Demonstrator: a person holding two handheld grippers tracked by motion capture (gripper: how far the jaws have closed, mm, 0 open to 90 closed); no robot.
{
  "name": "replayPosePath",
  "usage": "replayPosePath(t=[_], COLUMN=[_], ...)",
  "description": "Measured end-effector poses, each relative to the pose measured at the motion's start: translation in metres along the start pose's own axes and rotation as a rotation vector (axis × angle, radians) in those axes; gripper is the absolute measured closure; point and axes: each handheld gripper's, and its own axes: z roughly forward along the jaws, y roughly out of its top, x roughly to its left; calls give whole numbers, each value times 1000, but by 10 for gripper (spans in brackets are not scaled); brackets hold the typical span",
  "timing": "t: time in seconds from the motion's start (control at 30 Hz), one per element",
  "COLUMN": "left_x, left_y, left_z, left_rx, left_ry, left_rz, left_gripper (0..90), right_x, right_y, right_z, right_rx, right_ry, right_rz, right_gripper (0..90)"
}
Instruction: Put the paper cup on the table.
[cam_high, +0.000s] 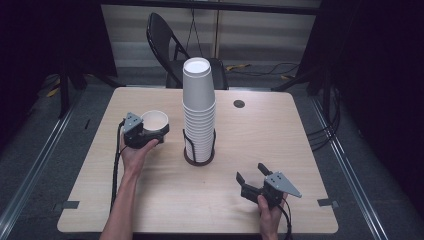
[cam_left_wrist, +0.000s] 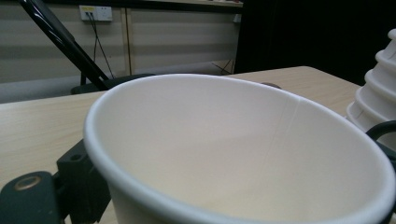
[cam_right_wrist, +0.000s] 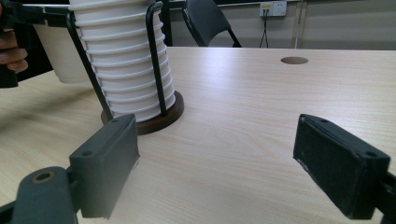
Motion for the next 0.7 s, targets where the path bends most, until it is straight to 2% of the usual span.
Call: replayPosePath(t=[0.07, 0.13, 0.3, 0.47, 0.57, 0.63, 0.7], left_x=[4, 8, 7, 8, 9, 7, 8], left_y=[-3, -8, -16, -22, -25, -27, -29], left_z=[3, 7, 12, 11, 11, 12, 12], left_rx=[9, 25, 62, 79, 113, 130, 157], left_ry=[10, 7, 18, 24, 32, 42, 45], left_rz=[-4, -27, -11, -28, -17, 10, 20], left_gripper=[86, 86, 81, 93, 95, 117, 132], right_x=[0, 0, 0, 0, 0, 0, 0], right_y=[0, 0, 0, 0, 0, 0, 0], right_z=[0, 0, 1, 1, 1, 1, 1], right_rx=[2, 1, 10, 8, 9, 11, 12], right_ry=[2, 2, 7, 7, 6, 7, 8], right_rz=[2, -1, 3, -3, -4, -1, -2], right_gripper=[137, 137, 137, 137, 137, 137, 137])
